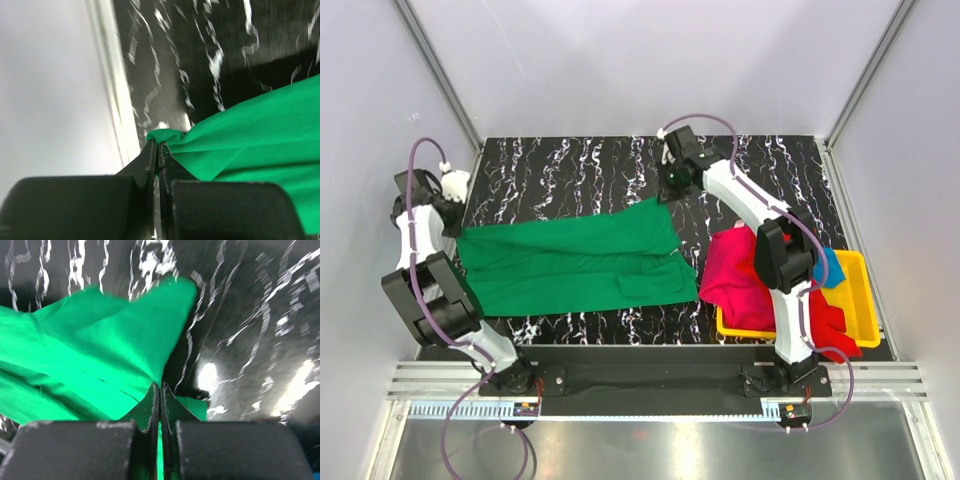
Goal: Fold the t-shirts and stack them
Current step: Fold the tshirt
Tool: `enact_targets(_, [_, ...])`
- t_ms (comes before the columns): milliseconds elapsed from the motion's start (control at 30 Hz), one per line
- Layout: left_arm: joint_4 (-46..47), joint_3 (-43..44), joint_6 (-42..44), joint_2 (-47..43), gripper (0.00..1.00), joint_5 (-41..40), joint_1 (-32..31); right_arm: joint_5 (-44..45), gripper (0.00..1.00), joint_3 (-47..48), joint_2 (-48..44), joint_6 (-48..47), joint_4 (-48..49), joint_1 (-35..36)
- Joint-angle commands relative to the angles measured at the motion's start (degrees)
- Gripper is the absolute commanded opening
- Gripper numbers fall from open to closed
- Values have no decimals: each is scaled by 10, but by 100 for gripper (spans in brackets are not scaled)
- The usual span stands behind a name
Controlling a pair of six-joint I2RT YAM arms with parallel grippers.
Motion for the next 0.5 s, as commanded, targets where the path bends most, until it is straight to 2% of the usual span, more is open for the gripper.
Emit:
enact_targets(0, [49,52,-44,12,0,14,-2,4,2,48,-8,-21,15,-26])
enact_targets(233, [95,94,-88,53,0,8,-18,-17,0,142,35,-65,26,-33])
enact_targets(467, [115,59,-65,57,0,-12,-20,-40,0,125,40,-70,44,-34])
